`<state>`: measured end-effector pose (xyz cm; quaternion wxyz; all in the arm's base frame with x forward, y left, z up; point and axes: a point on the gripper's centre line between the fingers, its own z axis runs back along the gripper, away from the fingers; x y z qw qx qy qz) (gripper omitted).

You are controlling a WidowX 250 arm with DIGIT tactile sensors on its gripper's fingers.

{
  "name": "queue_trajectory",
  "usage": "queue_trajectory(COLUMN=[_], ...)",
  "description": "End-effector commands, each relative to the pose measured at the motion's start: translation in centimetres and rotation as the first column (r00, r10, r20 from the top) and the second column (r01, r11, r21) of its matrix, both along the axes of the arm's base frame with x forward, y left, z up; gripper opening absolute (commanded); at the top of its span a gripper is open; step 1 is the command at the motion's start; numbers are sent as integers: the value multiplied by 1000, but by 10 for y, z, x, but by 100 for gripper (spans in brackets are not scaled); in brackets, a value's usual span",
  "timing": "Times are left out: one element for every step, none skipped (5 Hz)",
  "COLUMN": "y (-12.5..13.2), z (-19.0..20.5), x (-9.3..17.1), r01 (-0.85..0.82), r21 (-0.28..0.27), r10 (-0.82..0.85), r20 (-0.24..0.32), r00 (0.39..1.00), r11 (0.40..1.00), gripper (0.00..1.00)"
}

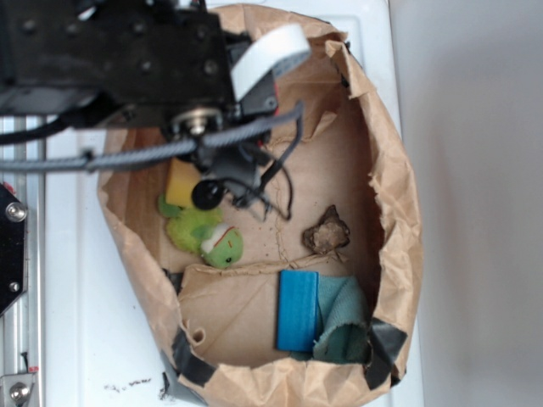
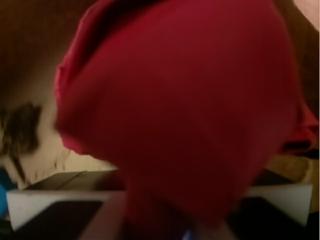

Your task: Grab the red paper.

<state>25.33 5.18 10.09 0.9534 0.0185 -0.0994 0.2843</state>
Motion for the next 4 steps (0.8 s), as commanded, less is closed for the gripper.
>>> queue_trajectory(y=[-23, -34, -40, -43], z=[46, 55, 58, 56], x=[-3, 3, 11, 12], r01=[195, 259, 302, 325], r21=[-4, -39, -54, -39], r10=[-194, -254, -295, -320], r20=[89, 114, 109, 100], r00=[977, 961, 949, 942], r11=[981, 965, 952, 945], gripper=[0, 0, 0, 0])
